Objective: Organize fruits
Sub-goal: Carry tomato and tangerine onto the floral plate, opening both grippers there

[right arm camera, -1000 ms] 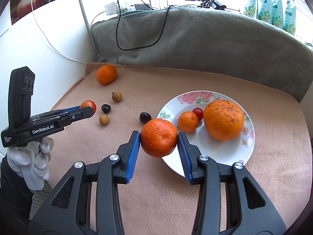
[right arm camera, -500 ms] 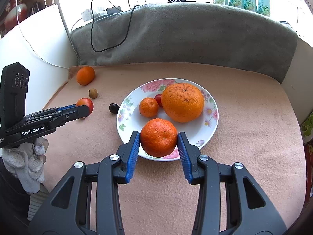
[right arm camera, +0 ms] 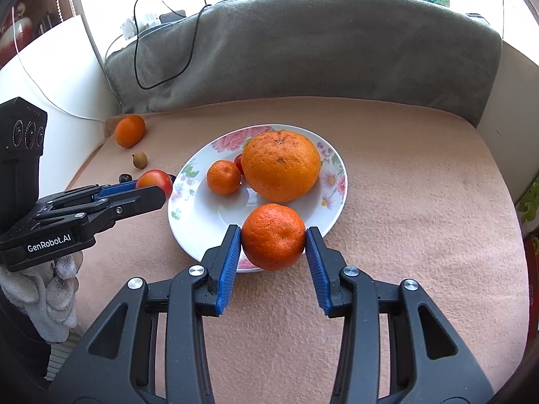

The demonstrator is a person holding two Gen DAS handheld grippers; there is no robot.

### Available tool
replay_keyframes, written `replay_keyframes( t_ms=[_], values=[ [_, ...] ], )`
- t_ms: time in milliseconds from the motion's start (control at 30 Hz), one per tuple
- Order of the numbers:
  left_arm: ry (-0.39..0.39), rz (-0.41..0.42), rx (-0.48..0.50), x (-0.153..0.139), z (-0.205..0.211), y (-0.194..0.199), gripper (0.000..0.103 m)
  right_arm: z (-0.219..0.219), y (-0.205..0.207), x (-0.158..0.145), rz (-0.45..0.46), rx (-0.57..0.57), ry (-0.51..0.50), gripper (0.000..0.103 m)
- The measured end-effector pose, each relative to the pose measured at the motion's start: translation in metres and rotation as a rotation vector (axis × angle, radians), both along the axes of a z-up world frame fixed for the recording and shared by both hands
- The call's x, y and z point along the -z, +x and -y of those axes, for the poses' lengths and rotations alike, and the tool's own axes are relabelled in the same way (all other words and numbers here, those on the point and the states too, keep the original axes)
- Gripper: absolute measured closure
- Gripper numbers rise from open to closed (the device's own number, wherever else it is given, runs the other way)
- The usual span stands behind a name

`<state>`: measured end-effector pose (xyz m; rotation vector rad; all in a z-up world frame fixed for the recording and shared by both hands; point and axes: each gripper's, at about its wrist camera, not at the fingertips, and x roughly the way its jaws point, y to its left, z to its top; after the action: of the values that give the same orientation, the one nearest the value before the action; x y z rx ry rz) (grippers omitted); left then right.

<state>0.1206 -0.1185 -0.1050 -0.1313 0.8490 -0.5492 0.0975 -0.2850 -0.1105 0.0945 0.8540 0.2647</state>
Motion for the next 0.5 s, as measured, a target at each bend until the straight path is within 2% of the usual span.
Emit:
replay_keyframes(
  t_ms=[500],
  values=[
    [0.020, -0.009, 0.009, 0.000, 0.009, 0.005, 0.073, -0.001, 0.012, 0.007, -0.001, -0.015, 0.000, 0.061]
  ],
)
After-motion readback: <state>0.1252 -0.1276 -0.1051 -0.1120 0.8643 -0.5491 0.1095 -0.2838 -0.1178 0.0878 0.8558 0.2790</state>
